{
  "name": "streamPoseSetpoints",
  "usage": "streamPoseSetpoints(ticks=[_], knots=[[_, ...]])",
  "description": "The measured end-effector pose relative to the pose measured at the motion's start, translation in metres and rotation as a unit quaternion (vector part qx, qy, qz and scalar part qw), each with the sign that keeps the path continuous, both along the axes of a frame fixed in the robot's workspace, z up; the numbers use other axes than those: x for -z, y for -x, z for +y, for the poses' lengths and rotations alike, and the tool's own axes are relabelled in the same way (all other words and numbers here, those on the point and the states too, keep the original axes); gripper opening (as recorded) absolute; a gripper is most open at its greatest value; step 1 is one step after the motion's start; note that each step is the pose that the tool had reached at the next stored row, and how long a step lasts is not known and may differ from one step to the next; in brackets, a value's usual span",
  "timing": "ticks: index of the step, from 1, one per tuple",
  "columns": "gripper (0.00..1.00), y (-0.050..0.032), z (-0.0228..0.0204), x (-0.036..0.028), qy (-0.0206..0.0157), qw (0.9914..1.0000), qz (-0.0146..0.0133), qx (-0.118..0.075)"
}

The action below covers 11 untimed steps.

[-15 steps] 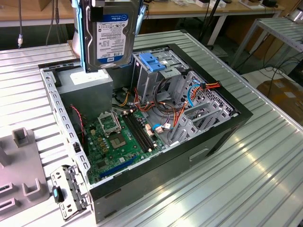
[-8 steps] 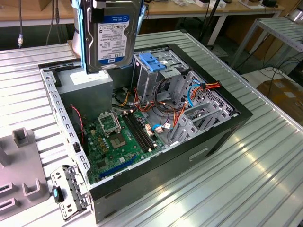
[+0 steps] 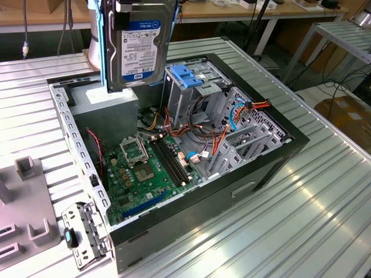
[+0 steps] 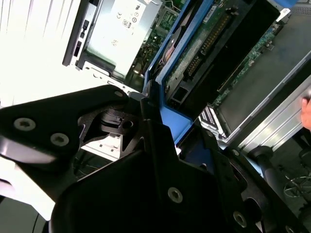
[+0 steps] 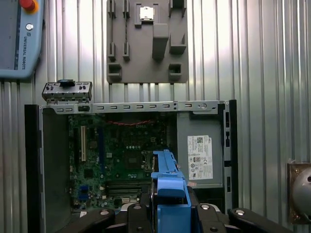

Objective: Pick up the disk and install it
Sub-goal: 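Insert the disk into the insertion slot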

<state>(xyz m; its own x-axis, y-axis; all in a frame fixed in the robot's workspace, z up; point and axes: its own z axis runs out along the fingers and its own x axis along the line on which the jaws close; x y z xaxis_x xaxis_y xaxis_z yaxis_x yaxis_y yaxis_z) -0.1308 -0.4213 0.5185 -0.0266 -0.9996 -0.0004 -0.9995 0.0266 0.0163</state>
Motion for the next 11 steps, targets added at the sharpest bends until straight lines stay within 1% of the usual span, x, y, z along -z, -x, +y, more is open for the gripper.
streamPoseSetpoints(ticks=[7, 9, 11], knots=[[0.37, -0.0002, -0.0077, 0.0001, 0.0000, 1.00000, 0.0000, 0.000], [0.37, -0.0002, -0.0090, 0.0001, 0.0004, 1.00000, 0.0000, 0.000], [0.37, -0.0002, -0.0112, 0.0001, 0.0005, 1.00000, 0.0000, 0.000]])
